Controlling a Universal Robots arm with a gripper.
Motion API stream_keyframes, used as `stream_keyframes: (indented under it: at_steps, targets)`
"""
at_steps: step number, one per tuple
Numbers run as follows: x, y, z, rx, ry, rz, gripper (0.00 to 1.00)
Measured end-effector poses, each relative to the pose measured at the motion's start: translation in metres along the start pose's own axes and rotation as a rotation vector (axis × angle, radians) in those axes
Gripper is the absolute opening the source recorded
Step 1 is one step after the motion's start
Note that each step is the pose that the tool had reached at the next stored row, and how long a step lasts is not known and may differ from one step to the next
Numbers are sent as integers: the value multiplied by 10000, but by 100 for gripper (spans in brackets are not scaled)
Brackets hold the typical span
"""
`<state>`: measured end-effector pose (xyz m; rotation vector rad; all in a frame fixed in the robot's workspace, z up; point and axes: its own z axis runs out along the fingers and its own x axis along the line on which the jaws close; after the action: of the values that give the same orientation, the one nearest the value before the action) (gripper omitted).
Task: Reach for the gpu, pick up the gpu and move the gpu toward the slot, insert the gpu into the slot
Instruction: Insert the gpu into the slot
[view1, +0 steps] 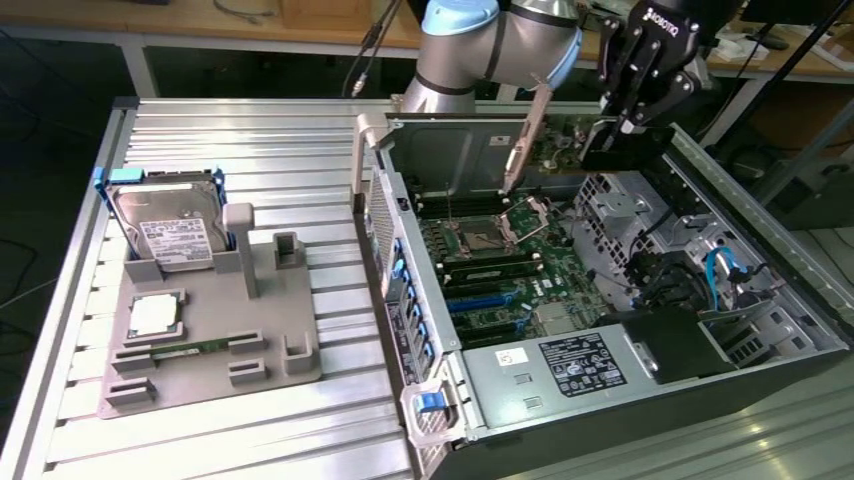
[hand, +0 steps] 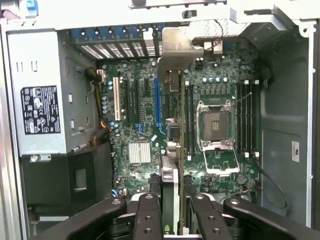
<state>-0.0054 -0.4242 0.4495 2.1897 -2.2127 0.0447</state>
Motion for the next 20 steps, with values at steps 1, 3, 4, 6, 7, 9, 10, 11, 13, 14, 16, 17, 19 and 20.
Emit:
stream_keyframes:
  at_steps: [1, 3, 4, 6, 7, 9, 10, 11, 13, 14, 16, 17, 19, 20]
  targets:
    - [0, 0, 2, 6, 0, -153, 27]
    - [0, 1, 11, 15, -2, -377, 27]
    - [0, 1, 14, 17, -1, -415, 27]
    - [-1, 1, 26, 21, -2, -503, 27]
    - [-1, 2, 34, 23, -4, -543, 27]
    - [-2, 2, 49, 26, -8, -621, 27]
    - [-2, 2, 57, 27, -10, -660, 27]
    - [-2, 2, 65, 29, -12, -698, 27]
    - [-3, 2, 83, 31, -14, -762, 27]
    - [-3, 2, 93, 32, -16, -782, 27]
    - [-3, 2, 123, 31, -27, -785, 27]
    - [-1, 1, 136, 23, -39, -759, 27]
    - [2, -1, 163, 20, -40, -704, 27]
    - [3, -1, 175, 19, -40, -669, 27]
